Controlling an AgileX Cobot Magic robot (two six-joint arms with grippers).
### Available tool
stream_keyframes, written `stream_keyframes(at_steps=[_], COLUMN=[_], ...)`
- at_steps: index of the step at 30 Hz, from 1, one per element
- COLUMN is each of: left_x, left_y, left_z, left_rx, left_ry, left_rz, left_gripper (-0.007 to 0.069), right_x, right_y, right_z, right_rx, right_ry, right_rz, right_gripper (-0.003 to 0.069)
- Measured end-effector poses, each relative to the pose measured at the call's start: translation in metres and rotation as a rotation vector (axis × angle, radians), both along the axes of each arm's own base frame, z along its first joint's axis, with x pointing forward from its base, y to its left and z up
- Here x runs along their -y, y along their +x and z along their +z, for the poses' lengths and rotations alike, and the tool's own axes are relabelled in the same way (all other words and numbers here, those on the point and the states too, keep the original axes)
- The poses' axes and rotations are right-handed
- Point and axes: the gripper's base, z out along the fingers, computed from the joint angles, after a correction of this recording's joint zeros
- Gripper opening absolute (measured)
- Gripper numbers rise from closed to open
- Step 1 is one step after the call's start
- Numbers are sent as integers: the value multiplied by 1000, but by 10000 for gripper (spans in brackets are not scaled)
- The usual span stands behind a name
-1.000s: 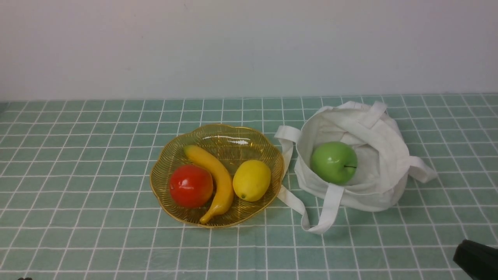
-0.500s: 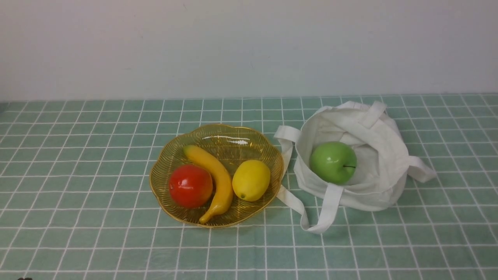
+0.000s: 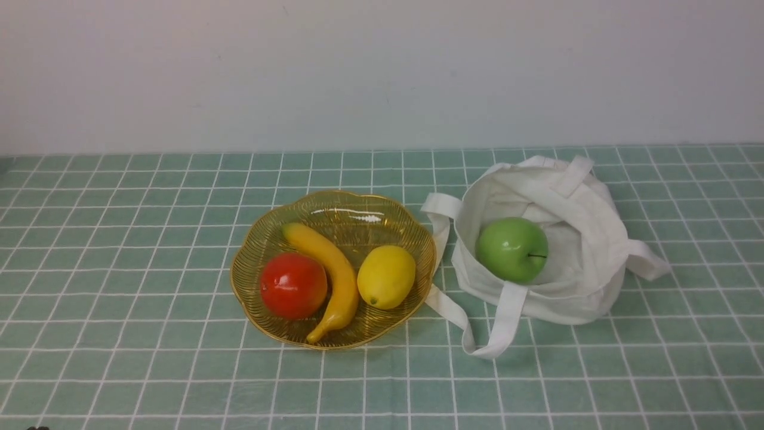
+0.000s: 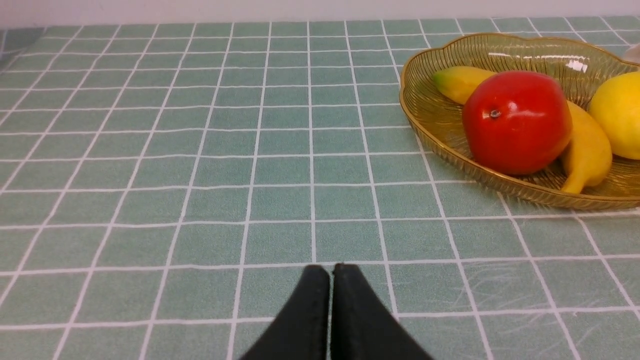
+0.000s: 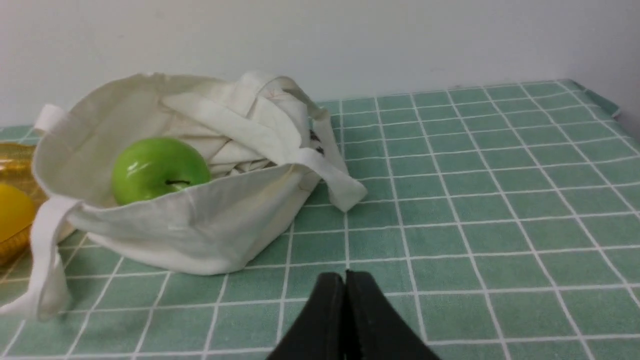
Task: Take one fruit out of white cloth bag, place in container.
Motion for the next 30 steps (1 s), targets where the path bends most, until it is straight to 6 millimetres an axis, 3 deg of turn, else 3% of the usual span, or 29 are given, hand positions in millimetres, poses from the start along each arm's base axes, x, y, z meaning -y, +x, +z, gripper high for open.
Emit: stream_keyframes(at_steps=[7,30], left_x=[0,0], left_y=[0,0], left_z=[0,0], left_rx=[0,0], left_ry=[0,0], left_rz=[0,0], left_gripper=[-8,-8], right_x=[-8,-8], right_y=[-1,-1], right_z=[0,0], right_rx=[1,1], right_ry=[-9,-10], right_rz=[141,153], right_gripper=[-14,-14])
